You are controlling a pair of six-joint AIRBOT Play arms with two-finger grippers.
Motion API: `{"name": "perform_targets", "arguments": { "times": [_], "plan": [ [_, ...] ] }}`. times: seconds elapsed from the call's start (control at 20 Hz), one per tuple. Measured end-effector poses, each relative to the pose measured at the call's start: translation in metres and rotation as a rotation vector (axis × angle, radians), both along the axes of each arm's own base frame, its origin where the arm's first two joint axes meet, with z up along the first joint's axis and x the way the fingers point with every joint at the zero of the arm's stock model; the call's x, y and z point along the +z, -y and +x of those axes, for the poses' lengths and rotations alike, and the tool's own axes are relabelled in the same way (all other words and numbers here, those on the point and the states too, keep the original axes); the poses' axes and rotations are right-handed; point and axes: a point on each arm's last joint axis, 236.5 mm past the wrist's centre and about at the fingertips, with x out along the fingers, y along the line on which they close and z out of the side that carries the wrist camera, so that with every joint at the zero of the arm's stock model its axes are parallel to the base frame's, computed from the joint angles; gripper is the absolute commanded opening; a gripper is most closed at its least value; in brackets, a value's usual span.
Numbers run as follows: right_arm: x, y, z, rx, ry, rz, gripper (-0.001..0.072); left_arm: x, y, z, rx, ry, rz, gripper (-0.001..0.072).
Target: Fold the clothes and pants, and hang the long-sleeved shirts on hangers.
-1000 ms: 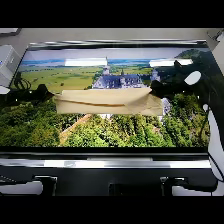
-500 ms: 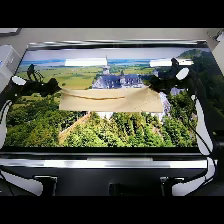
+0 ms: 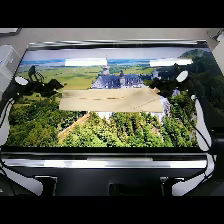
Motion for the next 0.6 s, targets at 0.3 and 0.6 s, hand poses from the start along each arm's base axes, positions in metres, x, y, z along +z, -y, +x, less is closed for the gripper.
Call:
{"name": "perform_targets", "arguments": {
  "times": [0.3, 0.6],
  "plan": [
    [0.016, 0.055, -0.024, -0.018, -0.047, 0.061, 0.0708, 0.062, -0.001, -0.009, -0.073, 0.049, 0.099, 0.0720],
    [-0.023, 0.036, -0.039, 0.154, -0.106, 0.187, 0.0708, 0.071, 0.016, -0.034, -0.158, -0.011, 0.150, 0.0720]
  ]
}}
